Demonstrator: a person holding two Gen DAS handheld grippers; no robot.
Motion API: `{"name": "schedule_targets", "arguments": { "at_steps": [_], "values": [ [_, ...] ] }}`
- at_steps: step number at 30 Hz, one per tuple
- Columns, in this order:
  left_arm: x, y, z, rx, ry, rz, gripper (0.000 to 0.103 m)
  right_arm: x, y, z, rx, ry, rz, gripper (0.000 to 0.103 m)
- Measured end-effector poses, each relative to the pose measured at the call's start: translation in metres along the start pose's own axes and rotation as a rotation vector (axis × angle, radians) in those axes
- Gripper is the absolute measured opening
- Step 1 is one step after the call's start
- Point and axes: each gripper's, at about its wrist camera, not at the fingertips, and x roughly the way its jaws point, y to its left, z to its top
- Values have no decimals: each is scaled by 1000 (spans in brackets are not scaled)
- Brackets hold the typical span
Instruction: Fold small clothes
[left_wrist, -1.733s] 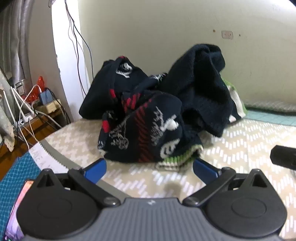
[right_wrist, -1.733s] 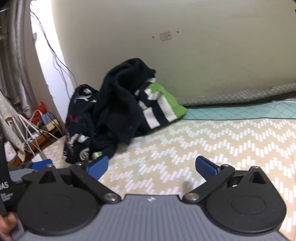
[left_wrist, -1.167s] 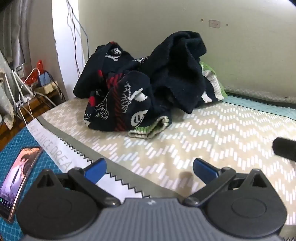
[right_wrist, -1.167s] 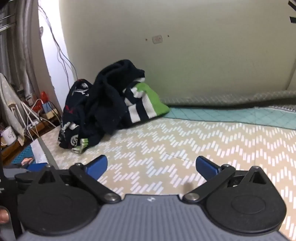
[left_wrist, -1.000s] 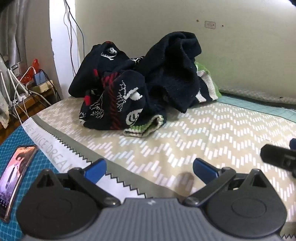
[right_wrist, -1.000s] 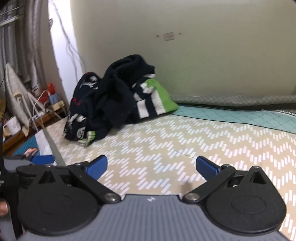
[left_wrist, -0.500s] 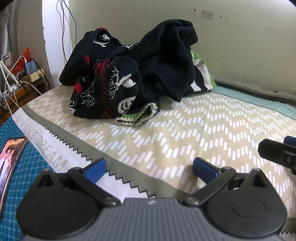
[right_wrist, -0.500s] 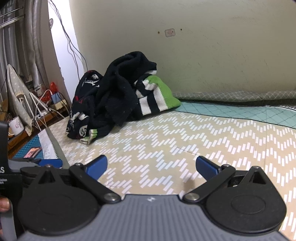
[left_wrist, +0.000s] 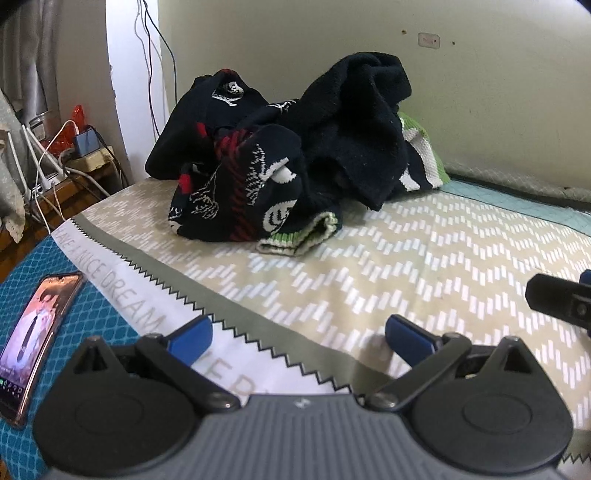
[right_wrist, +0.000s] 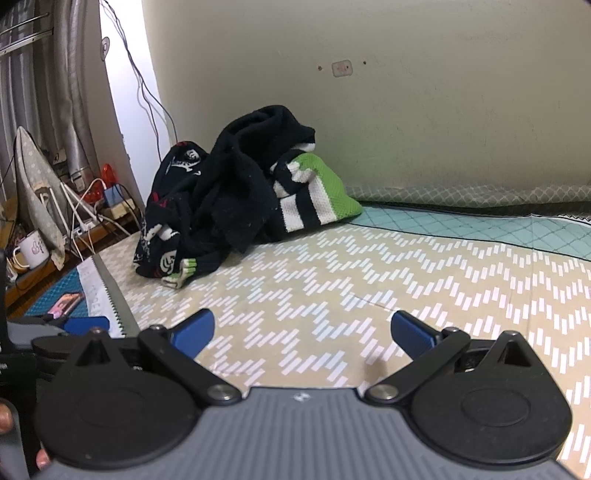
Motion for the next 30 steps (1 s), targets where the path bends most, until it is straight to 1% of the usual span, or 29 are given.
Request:
{"name": "schedule_targets", "arguments": {
  "at_steps": [15, 30],
  "values": [
    [3, 2, 0, -13, 8, -3, 103, -1, 1, 0, -4, -3, -1, 97],
    [1, 2, 0, -13, -8, 12, 103, -1, 1, 0, -5, -3, 0, 97]
  ]
}}
